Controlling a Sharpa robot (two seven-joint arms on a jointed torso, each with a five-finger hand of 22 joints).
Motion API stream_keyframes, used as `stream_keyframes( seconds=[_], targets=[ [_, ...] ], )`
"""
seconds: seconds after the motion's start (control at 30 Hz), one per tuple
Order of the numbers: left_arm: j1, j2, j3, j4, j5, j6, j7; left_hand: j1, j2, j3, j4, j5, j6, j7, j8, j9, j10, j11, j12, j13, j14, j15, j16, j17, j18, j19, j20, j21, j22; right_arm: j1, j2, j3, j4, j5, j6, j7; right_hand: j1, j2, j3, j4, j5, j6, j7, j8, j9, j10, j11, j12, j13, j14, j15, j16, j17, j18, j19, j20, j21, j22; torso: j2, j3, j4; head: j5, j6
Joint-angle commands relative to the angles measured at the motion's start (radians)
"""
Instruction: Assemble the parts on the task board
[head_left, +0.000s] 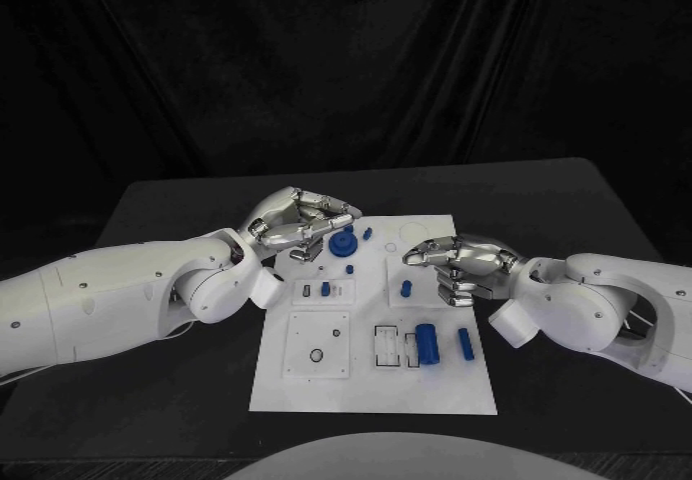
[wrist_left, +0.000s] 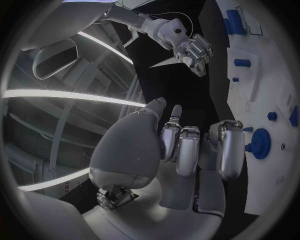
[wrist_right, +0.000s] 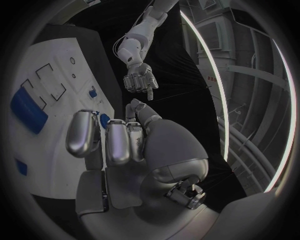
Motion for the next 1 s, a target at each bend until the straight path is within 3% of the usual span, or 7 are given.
stream_keyframes(
  seconds=[0.03, 0.2, 0.37, 0.43, 0.57, 0.8, 1.0],
  targets=[
    [0.0, -0.002, 0.001, -0.009, -0.031, -0.029, 0.026, 0.016, 0.009, 0.001, 0.003, 0.012, -0.006, 0.0, 0.006, -0.002, -0.034, 0.0, -0.044, 0.093, 0.108, 0.005, -0.001, 0.263, 0.014, -0.013, 0.0, -0.013, 0.202, 0.019, -0.01, 0.0, 0.012, -0.145, -0.042, 0.04, -0.017, -0.008, -0.003, 0.008, -0.009, -0.007, 0.006, -0.011, -0.006, -0.007, 0.006, -0.013, -0.222, 0.036, 0.007, -0.007, -0.007, 0.01, -0.001, 0.009, -0.006, 0.118, -0.001, 0.0001, 0.0007, 0.0, 0.019],
    [0.0, -0.011, 0.001, -0.023, -0.034, -0.044, 0.032, 0.036, 0.011, 0.011, -0.001, 0.047, -0.008, 0.001, 0.007, -0.004, -0.046, 0.0, -0.063, 0.079, 0.108, 0.004, -0.001, 0.263, 0.016, -0.02, -0.001, -0.022, 0.199, 0.068, -0.028, 0.0, 0.027, -0.297, -0.083, 0.052, -0.006, -0.025, 0.0, 0.004, -0.018, -0.007, 0.011, -0.035, -0.02, -0.006, 0.01, -0.014, -0.224, 0.038, 0.01, -0.003, -0.002, 0.008, 0.006, 0.012, 0.007, 0.12, -0.001, -0.0014, -0.0006, 0.007, 0.034],
    [0.0, -0.027, 0.001, -0.03, -0.107, -0.066, 0.028, 0.058, 0.008, 0.025, -0.014, 0.092, -0.013, 0.002, 0.006, -0.007, -0.046, 0.0, -0.064, 0.076, 0.108, 0.004, -0.001, 0.263, 0.016, -0.019, -0.001, -0.021, 0.2, 0.144, -0.042, 0.0, 0.029, -0.505, -0.097, 0.011, 0.03, -0.059, 0.014, -0.005, -0.041, 0.011, 0.021, -0.139, -0.075, -0.003, 0.012, -0.011, -0.225, 0.041, 0.012, 0.007, 0.006, 0.0, 0.027, 0.015, 0.051, 0.134, -0.003, -0.002, -0.0016, 0.026, 0.021],
    [0.0, -0.037, 0.001, -0.032, -0.18, -0.09, 0.03, 0.066, 0.001, 0.027, -0.02, 0.091, -0.017, 0.003, 0.005, -0.008, -0.033, 0.0, -0.05, 0.085, 0.108, 0.004, -0.001, 0.263, 0.013, -0.009, -0.001, -0.01, 0.204, 0.18, -0.038, 0.0, 0.015, -0.644, -0.103, -0.005, 0.036, -0.088, 0.004, 0.0, -0.116, 0.034, 0.022, -0.187, -0.1, 0.0, 0.01, -0.008, -0.224, 0.043, 0.01, 0.015, 0.015, -0.004, 0.038, 0.014, 0.07, 0.142, -0.004, -0.0013, 0.0003, 0.033, 0.015],
    [0.001, -0.049, 0.001, -0.039, -0.307, -0.148, 0.031, 0.073, -0.01, 0.026, -0.025, 0.072, -0.024, 0.003, 0.002, -0.011, 0.001, -0.003, -0.014, 0.107, 0.108, 0.001, -0.001, 0.263, 0.01, 0.002, -0.003, 0.003, 0.208, 0.216, -0.012, 0.0, -0.027, -0.902, -0.117, -0.011, 0.048, -0.119, -0.008, 0.013, -0.171, 0.039, 0.012, -0.266, -0.134, 0.005, -0.009, -0.003, -0.218, 0.044, -0.005, 0.024, 0.026, -0.008, 0.045, 0.002, 0.087, 0.149, -0.005, -0.002, 0.0015, 0.043, 0.011],
    [0.001, -0.065, 0.001, -0.06, -0.523, -0.26, 0.002, 0.044, -0.029, -0.012, 0.017, -0.076, -0.029, -0.003, 0.004, -0.018, 0.063, -0.011, 0.06, 0.158, 0.108, -0.006, -0.001, 0.263, 0.002, 0.03, -0.01, 0.033, 0.219, 0.22, 0.081, 0.0, -0.163, -1.186, -0.101, 0.027, 0.08, -0.143, -0.01, 0.03, -0.186, 0.037, -0.009, -0.358, -0.173, 0.008, -0.027, -0.003, -0.218, 0.046, -0.018, 0.036, 0.043, -0.012, 0.052, -0.011, 0.102, 0.158, 0.003, -0.0077, 0.0063, 0.039, 0.02],
    [0.001, -0.069, 0.001, -0.073, -0.591, -0.302, -0.034, 0.032, -0.03, -0.029, 0.037, -0.109, -0.029, -0.002, 0.005, -0.02, 0.067, -0.009, 0.065, 0.161, 0.108, -0.005, -0.001, 0.263, 0.001, 0.033, -0.01, 0.036, 0.219, 0.185, 0.157, 0.0, -0.28, -1.332, -0.125, 0.086, 0.086, -0.153, -0.014, 0.047, -0.196, 0.073, -0.013, -0.375, -0.18, 0.009, -0.03, -0.002, -0.217, 0.046, -0.02, 0.041, 0.05, -0.014, 0.054, -0.013, 0.108, 0.162, 0.014, -0.0138, 0.0216, 0.026, 0.029]
  ],
)
